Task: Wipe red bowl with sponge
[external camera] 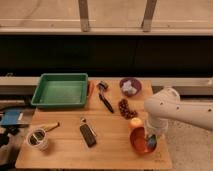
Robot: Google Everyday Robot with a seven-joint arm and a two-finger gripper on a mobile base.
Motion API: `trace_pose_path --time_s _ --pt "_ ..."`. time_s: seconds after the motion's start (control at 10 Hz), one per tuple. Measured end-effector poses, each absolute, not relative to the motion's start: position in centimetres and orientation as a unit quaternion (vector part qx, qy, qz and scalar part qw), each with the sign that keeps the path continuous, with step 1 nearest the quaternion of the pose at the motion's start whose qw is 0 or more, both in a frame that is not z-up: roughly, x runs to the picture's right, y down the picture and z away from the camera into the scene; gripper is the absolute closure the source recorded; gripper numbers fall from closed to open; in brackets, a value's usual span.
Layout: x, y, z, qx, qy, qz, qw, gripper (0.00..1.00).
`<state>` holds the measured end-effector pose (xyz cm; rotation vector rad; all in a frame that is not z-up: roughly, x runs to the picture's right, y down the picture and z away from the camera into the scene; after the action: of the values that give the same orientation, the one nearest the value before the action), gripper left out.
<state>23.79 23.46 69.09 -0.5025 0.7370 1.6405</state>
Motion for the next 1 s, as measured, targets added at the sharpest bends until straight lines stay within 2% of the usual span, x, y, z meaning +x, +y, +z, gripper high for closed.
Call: trace_pose_path --time_s 0.5,1.0 --pt "18.8 21.5 69.4 -0.226 0.272 0.675 0.648 1.0" --pt "15.9 23.6 68.3 -0.24 0.255 0.658 0.667 1.0"
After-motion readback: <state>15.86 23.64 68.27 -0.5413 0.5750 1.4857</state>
